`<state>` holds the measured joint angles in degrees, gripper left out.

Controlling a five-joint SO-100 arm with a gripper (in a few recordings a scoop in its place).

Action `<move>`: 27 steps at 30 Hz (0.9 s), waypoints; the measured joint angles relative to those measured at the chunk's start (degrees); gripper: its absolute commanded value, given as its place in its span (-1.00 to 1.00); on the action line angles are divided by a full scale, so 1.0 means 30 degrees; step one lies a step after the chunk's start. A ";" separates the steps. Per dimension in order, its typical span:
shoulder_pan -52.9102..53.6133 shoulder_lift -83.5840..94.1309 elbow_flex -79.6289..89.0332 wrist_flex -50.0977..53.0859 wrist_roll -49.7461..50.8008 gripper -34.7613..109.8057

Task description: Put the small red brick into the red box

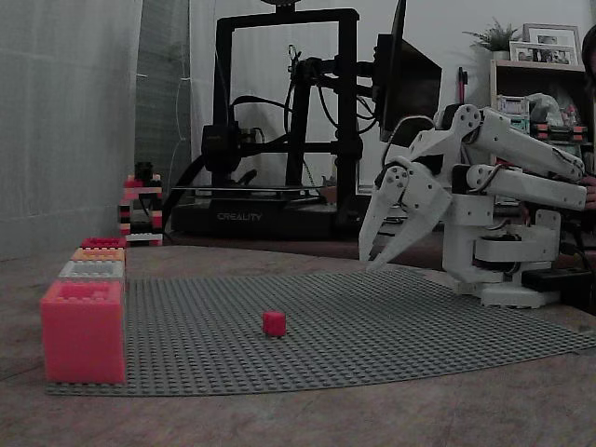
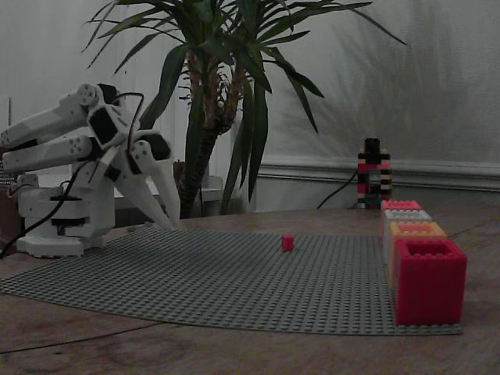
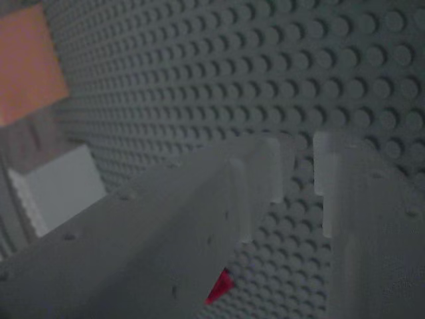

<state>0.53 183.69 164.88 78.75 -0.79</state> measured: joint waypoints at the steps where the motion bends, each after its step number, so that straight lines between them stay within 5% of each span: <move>1: 0.0000 0.0000 0.0000 0.0000 0.0000 -0.52; 20: 0.0000 -0.0381 -0.0029 -0.0146 -0.0322 -0.52; 27: -0.1641 -0.9082 -0.5859 -0.1846 -0.3486 -0.52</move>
<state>-4.39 156.45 147.30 73.21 -11.25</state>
